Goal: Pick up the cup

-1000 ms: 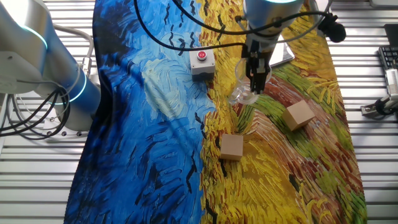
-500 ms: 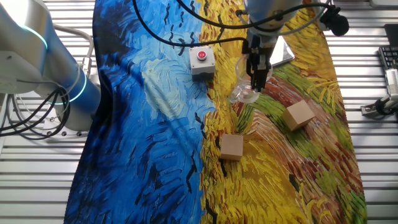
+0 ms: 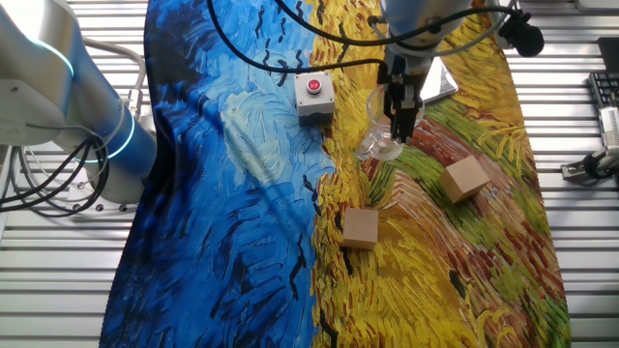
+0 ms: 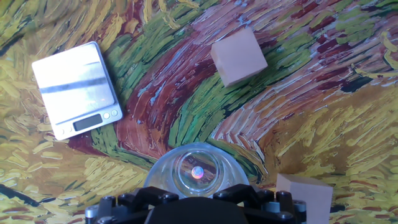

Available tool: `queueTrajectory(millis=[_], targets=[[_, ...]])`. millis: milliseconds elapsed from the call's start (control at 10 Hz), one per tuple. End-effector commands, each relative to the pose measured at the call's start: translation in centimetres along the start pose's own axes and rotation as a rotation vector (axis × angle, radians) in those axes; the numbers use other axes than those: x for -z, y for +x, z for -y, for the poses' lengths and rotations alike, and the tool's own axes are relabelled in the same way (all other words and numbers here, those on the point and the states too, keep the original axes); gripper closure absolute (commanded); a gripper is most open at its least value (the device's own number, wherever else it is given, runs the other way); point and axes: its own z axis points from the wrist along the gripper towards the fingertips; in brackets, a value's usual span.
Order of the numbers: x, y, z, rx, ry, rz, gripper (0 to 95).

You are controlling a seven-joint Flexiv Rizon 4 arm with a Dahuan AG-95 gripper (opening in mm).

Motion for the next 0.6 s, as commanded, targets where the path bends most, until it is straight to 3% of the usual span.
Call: queueTrajectory(millis=[100, 600], targets=[[0.18, 0.29, -0.15, 0.011, 0.001, 0.002, 95.0], [0.18, 0.28, -0.18, 0.004, 0.004, -0.008, 95.0]])
